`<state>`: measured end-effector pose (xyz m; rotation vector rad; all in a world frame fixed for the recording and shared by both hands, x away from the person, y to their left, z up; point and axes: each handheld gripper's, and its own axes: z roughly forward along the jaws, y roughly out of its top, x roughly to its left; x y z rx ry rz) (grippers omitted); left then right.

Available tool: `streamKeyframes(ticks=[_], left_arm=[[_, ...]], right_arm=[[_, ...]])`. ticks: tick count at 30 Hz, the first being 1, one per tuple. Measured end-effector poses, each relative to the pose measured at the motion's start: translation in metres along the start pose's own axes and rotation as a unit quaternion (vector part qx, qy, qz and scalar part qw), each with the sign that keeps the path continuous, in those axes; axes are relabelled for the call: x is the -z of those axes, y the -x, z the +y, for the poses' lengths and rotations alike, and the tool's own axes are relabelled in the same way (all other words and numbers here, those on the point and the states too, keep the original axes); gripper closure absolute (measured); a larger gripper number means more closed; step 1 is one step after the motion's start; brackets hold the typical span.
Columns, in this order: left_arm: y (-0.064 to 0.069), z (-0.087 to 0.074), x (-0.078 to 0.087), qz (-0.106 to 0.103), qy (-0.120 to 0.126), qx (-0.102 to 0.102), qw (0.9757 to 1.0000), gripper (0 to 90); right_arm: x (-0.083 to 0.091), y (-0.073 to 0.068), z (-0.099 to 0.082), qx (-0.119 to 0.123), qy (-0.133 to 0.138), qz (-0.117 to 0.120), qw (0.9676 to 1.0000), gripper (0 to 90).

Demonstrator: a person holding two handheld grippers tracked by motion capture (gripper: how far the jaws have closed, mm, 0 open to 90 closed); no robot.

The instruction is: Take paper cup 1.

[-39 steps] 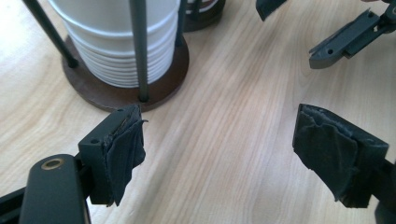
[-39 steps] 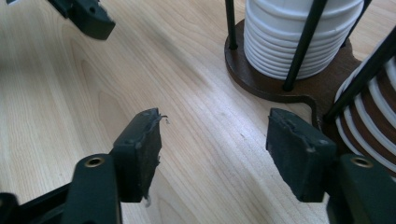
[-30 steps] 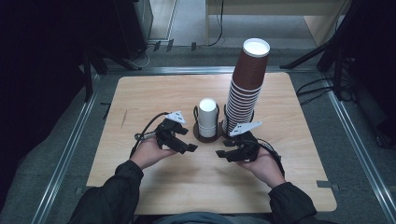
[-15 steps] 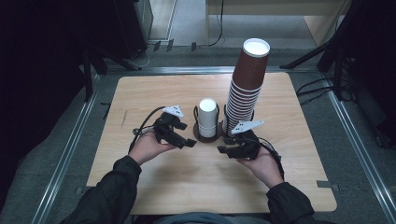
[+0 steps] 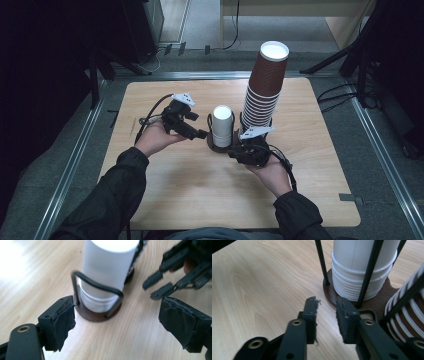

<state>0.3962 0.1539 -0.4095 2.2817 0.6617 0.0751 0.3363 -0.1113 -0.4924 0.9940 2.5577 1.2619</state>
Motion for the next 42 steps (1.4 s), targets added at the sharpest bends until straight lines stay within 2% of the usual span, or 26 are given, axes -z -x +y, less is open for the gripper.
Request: streamKeyframes(ticks=[1, 2, 4, 7, 14, 17, 23, 27, 29, 38, 40, 42], left_arm=[[-0.001, 0.003, 0.0, -0.001, 0.003, 0.0, 1.0, 13.6], [-0.002, 0.007, -0.001, 0.001, 0.003, -0.006, 1.0, 13.6], [-0.002, 0.014, -0.003, -0.002, 0.005, -0.011, 0.9999, 13.6], [-0.003, 0.027, -0.009, -0.006, 0.002, -0.024, 0.9997, 13.6], [-0.007, 0.04, -0.021, -0.012, 0.009, -0.031, 0.9994, 15.0], [-0.008, 0.044, -0.028, -0.018, 0.011, -0.028, 0.9994, 15.1], [-0.009, 0.044, -0.033, -0.012, 0.005, -0.031, 0.9994, 15.9], [-0.008, 0.045, -0.036, -0.01, 0.005, -0.038, 0.9992, 16.9], [-0.008, 0.045, -0.036, -0.012, 0.005, -0.038, 0.9992, 22.6], [-0.005, 0.046, -0.042, -0.006, 0.004, -0.053, 0.9986, 25.3], [-0.004, 0.046, -0.042, -0.002, 0.007, -0.057, 0.9983, 31.6], [-0.002, 0.046, -0.041, 0.004, 0.007, -0.063, 0.998, 32.8]], right_arm=[[-0.002, -0.001, 0.001, -0.001, 0.0, -0.002, 1.0, 74.8], [-0.006, -0.003, 0.002, -0.004, 0.006, -0.014, 0.9999, 78.8], [-0.008, -0.003, 0.003, -0.005, 0.009, -0.015, 0.9998, 80.5], [-0.016, -0.007, 0.005, -0.015, 0.018, -0.032, 0.9992, 86.0], [-0.028, -0.012, 0.008, -0.018, 0.03, -0.055, 0.9979, 88.2], [-0.033, -0.012, 0.008, -0.018, 0.03, -0.064, 0.9973, 89.3], [-0.038, -0.013, 0.009, -0.022, 0.037, -0.073, 0.9964, 89.6], [-0.041, -0.011, 0.008, -0.035, 0.046, -0.086, 0.9947, 89.6], [-0.041, -0.01, 0.009, -0.039, 0.048, -0.084, 0.9946, 89.6], [-0.042, -0.011, 0.009, -0.036, 0.049, -0.084, 0.9946, 89.6], [-0.042, -0.011, 0.009, -0.034, 0.049, -0.085, 0.9946, 89.6], [-0.042, -0.011, 0.009, -0.033, 0.049, -0.085, 0.9946, 89.5]])
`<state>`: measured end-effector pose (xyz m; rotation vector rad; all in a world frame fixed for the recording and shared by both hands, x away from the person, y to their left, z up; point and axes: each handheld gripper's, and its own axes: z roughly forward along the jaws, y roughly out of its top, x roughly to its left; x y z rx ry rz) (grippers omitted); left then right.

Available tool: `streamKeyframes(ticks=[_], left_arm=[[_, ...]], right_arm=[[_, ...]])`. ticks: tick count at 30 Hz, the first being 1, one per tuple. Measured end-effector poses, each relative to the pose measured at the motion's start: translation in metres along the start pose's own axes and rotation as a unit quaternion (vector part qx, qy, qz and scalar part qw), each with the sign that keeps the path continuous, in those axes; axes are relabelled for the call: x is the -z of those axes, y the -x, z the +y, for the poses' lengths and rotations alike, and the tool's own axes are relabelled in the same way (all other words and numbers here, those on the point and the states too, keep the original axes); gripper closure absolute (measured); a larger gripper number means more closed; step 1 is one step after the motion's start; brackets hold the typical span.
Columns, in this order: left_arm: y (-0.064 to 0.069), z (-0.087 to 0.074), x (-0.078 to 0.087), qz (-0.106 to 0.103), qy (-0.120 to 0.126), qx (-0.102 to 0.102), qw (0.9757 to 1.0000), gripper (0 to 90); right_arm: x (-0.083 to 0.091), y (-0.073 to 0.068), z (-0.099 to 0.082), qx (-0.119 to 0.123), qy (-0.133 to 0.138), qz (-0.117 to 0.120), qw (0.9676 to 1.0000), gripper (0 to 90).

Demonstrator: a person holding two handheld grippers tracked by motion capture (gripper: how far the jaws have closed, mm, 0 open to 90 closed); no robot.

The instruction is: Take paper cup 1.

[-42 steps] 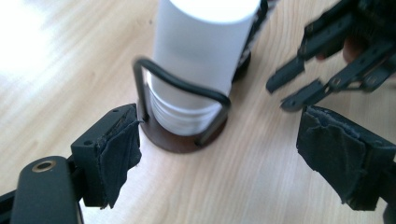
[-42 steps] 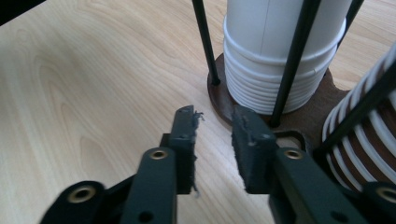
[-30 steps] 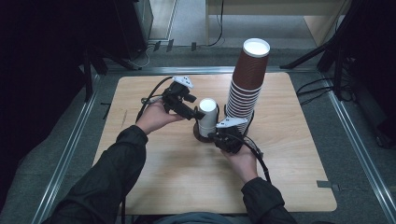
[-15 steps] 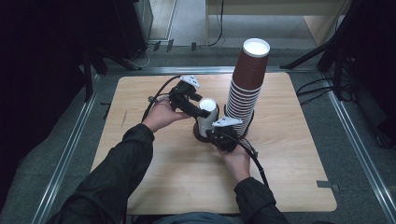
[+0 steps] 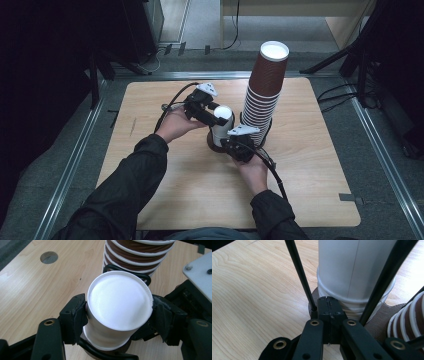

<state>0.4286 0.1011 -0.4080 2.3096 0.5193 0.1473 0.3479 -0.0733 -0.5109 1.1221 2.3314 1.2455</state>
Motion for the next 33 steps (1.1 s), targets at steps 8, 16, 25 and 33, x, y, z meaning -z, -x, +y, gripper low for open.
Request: streamKeyframes(ticks=[8, 16, 25, 33], left_arm=[[0.004, 0.001, 0.004, 0.012, 0.006, -0.014, 0.9998, 34.5], [0.005, 0.007, 0.013, 0.019, 0.015, -0.01, 0.9996, 34.7], [0.007, 0.015, 0.024, 0.022, 0.02, -0.009, 0.9995, 34.8], [0.006, 0.024, 0.039, 0.025, 0.033, -0.006, 0.9991, 34.8]], right_arm=[[0.0, -0.003, 0.001, 0.002, 0.002, 0.0, 1.0, 89.5], [-0.001, -0.004, 0.0, 0.011, -0.004, -0.005, 0.9999, 89.5], [0.0, -0.003, -0.001, 0.012, -0.001, 0.001, 0.9999, 89.5], [0.004, -0.006, -0.002, 0.021, 0.003, 0.009, 0.9997, 89.2]])
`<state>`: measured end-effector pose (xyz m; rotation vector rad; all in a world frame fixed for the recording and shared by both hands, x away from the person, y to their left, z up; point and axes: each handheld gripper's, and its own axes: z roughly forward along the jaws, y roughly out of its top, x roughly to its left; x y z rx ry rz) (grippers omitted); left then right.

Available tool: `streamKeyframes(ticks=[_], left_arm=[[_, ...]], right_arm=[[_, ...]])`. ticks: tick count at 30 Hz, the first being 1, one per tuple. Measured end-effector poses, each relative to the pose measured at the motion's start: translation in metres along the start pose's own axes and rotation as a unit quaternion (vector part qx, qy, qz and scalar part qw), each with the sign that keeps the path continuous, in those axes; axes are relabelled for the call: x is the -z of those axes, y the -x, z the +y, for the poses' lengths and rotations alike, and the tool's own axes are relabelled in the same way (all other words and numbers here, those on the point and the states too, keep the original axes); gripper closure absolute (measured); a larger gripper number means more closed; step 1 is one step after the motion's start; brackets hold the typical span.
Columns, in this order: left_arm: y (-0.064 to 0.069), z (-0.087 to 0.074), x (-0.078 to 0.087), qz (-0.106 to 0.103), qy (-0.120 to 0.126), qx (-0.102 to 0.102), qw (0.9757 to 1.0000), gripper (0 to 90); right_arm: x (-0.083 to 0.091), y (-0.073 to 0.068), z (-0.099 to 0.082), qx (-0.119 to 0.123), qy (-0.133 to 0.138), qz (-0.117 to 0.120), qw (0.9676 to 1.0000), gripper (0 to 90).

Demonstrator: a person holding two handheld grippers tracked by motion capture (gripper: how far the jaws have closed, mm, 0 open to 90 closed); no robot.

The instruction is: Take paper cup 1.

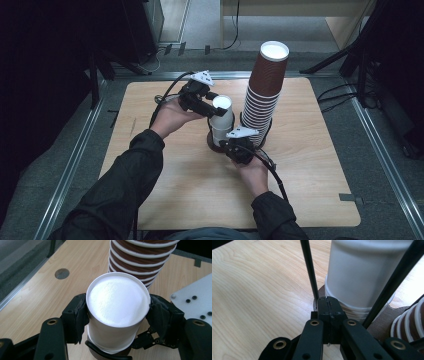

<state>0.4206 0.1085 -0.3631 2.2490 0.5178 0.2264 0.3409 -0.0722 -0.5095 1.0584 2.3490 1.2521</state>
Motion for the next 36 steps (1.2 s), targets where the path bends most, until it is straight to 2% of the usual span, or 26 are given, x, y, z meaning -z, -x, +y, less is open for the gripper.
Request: streamKeyframes(ticks=[4, 10, 12, 18, 20, 21, 22, 24, 25, 26, 27, 28, 29, 31, 33, 35, 36], left_arm=[[0.001, 0.004, 0.006, 0.0, -0.004, -0.001, 1.0, 35.1], [0.003, 0.007, 0.013, 0.002, -0.01, -0.01, 0.9999, 35.3], [0.002, 0.009, 0.016, 0.002, -0.005, -0.007, 1.0, 35.3], [0.006, 0.017, 0.027, 0.002, -0.001, -0.015, 0.9999, 35.3], [0.009, 0.019, 0.031, 0.001, 0.0, -0.019, 0.9998, 35.3], [0.01, 0.02, 0.032, 0.0, -0.001, -0.021, 0.9998, 35.3], [0.012, 0.02, 0.034, 0.0, -0.002, -0.023, 0.9997, 35.3], [0.014, 0.019, 0.038, -0.001, -0.005, -0.028, 0.9996, 35.3], [0.016, 0.019, 0.04, 0.0, -0.007, -0.029, 0.9996, 35.3], [0.018, 0.018, 0.042, -0.001, -0.006, -0.032, 0.9995, 35.3], [0.02, 0.017, 0.044, -0.009, -0.004, -0.031, 0.9995, 35.3], [0.022, 0.016, 0.046, -0.014, -0.002, -0.03, 0.9995, 35.3], [0.024, 0.016, 0.048, -0.013, -0.004, -0.032, 0.9994, 35.3], [0.028, 0.014, 0.05, -0.013, -0.006, -0.037, 0.9992, 35.3], [0.033, 0.01, 0.053, -0.019, -0.003, -0.038, 0.9991, 35.3], [0.035, 0.008, 0.054, -0.021, -0.008, -0.044, 0.9988, 35.3], [0.036, 0.005, 0.055, -0.023, -0.008, -0.046, 0.9987, 35.3]], right_arm=[[0.006, 0.0, -0.003, 0.007, -0.007, 0.01, 0.9999, 89.3], [0.016, 0.003, -0.004, 0.011, -0.006, 0.012, 0.9998, 89.2], [0.017, 0.005, -0.004, 0.012, -0.007, 0.011, 0.9998, 89.2], [0.02, 0.007, -0.005, 0.005, -0.009, 0.021, 0.9997, 88.1], [0.023, 0.009, -0.005, 0.005, -0.011, 0.039, 0.9992, 83.7], [0.023, 0.009, -0.005, 0.005, -0.011, 0.039, 0.9992, 83.7], [0.026, 0.011, -0.004, 0.001, -0.015, 0.062, 0.998, 80.6], [0.028, 0.013, -0.004, -0.003, -0.017, 0.069, 0.9974, 79.2], [0.033, 0.017, -0.004, -0.008, -0.023, 0.084, 0.9962, 75.8], [0.033, 0.017, -0.004, -0.008, -0.023, 0.084, 0.9962, 75.8], [0.036, 0.017, -0.004, -0.004, -0.026, 0.09, 0.9956, 74.0], [0.043, 0.017, -0.003, 0.017, -0.029, 0.101, 0.9944, 70.4], [0.046, 0.017, -0.003, 0.023, -0.029, 0.103, 0.994, 69.2], [0.049, 0.017, -0.002, 0.031, -0.027, 0.104, 0.9937, 68.1], [0.056, 0.018, -0.001, 0.034, -0.023, 0.116, 0.9924, 66.2], [0.064, 0.019, 0.0, 0.049, -0.011, 0.133, 0.9899, 64.0], [0.064, 0.019, 0.0, 0.049, -0.011, 0.133, 0.9899, 64.0]])
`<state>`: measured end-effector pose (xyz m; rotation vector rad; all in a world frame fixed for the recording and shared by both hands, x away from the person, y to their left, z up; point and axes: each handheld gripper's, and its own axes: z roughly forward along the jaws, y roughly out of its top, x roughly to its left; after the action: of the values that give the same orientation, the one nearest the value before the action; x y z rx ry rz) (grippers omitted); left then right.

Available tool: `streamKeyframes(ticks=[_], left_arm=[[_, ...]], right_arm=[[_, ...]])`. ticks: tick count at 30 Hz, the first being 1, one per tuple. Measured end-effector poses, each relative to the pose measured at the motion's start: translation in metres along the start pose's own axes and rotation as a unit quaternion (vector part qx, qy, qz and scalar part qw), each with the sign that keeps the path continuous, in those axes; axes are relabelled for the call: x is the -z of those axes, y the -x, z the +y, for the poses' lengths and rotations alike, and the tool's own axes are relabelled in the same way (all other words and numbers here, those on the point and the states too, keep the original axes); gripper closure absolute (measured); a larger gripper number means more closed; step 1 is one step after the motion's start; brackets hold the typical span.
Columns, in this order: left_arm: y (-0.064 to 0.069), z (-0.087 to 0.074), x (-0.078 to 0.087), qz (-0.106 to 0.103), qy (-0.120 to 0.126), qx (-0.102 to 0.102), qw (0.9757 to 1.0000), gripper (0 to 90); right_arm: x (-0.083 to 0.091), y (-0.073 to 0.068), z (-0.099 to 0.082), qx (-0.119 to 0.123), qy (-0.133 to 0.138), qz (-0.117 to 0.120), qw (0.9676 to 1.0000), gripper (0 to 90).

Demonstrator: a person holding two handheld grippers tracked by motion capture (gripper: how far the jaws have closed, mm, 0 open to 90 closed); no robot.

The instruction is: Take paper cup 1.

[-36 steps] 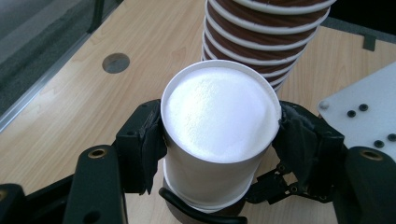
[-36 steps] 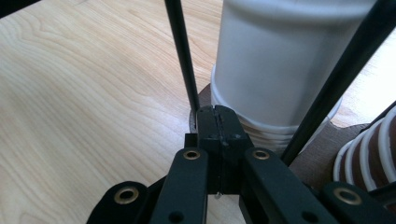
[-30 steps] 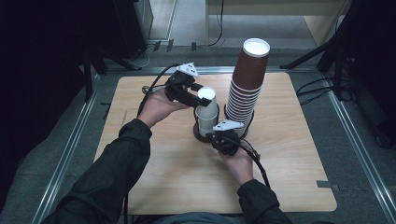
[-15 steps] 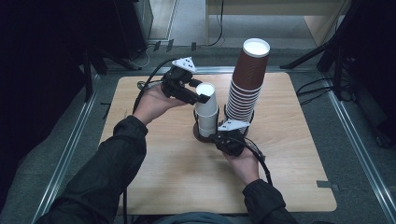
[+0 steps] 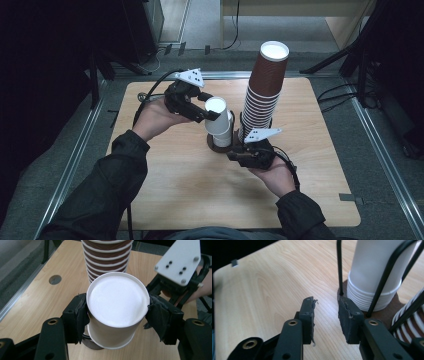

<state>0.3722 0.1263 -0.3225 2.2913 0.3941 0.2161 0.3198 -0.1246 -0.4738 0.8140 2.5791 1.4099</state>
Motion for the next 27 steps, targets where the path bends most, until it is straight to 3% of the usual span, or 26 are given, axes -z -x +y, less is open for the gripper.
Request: streamKeyframes(ticks=[5, 11, 14, 18, 23, 27], left_arm=[[0.009, -0.01, 0.003, -0.007, 0.006, -0.008, 0.9999, 35.3], [0.019, -0.023, 0.0, -0.016, 0.0, -0.009, 0.9998, 35.3], [0.021, -0.029, -0.002, -0.023, -0.001, -0.005, 0.9997, 35.3], [0.026, -0.039, -0.006, -0.031, -0.001, -0.001, 0.9995, 35.2], [0.03, -0.051, -0.012, -0.043, 0.005, 0.005, 0.999, 35.2], [0.034, -0.059, -0.019, -0.051, 0.001, -0.001, 0.9987, 35.2]], right_arm=[[0.01, -0.001, 0.001, 0.015, 0.008, 0.034, 0.9993, 58.2], [0.017, 0.0, 0.002, 0.012, 0.005, 0.046, 0.9989, 49.5], [0.02, -0.002, 0.002, 0.024, 0.006, 0.055, 0.9982, 41.5], [0.023, -0.004, 0.001, 0.037, 0.008, 0.057, 0.9976, 37.4], [0.026, -0.001, 0.0, 0.027, 0.006, 0.062, 0.9977, 36.3], [0.024, 0.0, -0.001, 0.029, 0.008, 0.065, 0.9974, 33.3]])
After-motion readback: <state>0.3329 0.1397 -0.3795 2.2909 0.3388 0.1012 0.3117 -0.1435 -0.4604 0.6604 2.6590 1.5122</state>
